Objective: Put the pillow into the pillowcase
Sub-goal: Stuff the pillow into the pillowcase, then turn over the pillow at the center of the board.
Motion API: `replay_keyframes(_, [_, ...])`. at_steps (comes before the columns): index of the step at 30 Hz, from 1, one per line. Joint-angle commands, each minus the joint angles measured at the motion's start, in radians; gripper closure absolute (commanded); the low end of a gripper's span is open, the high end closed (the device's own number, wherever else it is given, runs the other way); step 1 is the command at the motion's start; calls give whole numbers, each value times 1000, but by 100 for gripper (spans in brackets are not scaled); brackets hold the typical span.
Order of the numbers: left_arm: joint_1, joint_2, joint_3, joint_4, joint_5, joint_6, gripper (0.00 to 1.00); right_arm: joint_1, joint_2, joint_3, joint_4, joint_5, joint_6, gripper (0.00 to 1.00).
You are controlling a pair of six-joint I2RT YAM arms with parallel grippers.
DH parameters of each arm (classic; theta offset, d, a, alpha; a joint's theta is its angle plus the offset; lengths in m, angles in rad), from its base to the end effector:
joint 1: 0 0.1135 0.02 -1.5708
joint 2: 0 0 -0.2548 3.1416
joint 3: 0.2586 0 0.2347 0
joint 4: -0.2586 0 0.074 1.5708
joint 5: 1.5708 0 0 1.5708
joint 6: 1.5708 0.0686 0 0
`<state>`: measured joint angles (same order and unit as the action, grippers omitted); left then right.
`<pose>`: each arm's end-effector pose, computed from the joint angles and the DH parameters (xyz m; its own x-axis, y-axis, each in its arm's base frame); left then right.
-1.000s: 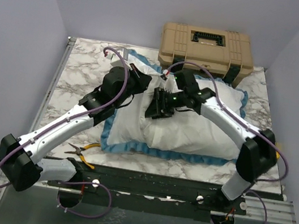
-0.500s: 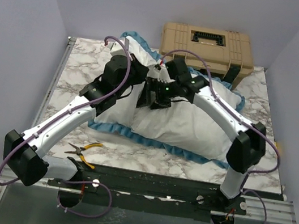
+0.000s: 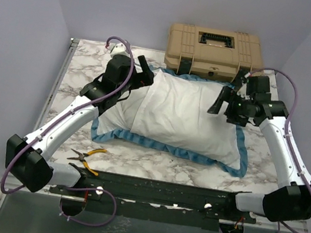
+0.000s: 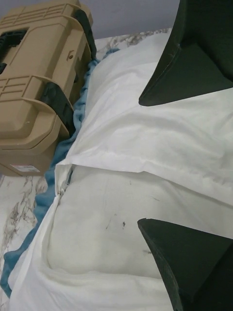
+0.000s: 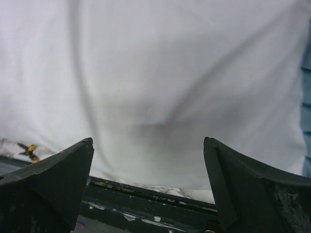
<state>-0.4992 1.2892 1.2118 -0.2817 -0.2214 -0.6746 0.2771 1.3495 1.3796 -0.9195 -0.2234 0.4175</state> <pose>0.2811 -0.1361 0.3510 -0.4199 -0.4651 -0.7793 0.0311 0.8509 -0.5245 0.2631 0.0906 0.3195 -0.8455 0.1706 -0.5060 -0.0636 0.9086 0.4127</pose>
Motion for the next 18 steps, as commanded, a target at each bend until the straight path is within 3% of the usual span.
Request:
replay_keyframes(1, [4,-49,12,-134,-71,97,1,-134,-17,-144,-25,76,7,0])
replay_keyframes(5, [28,-59,-29,-294,-152,159,1,-179,62,-261,96,-48,25,1])
replay_keyframes(8, [90,-65,-148,-302,-103,180,1,-179,143,-277,206,-221,27,13])
replay_keyframes(10, [148,-65,-242,-223,-10,171,1,-179,159,-255,280,-303,42,34])
replay_keyframes(14, [169,-50,-375,33,153,133,5,-179,117,-85,274,-317,63,96])
replay_keyframes(18, [113,-24,-382,218,249,61,9,-179,23,176,216,-281,74,100])
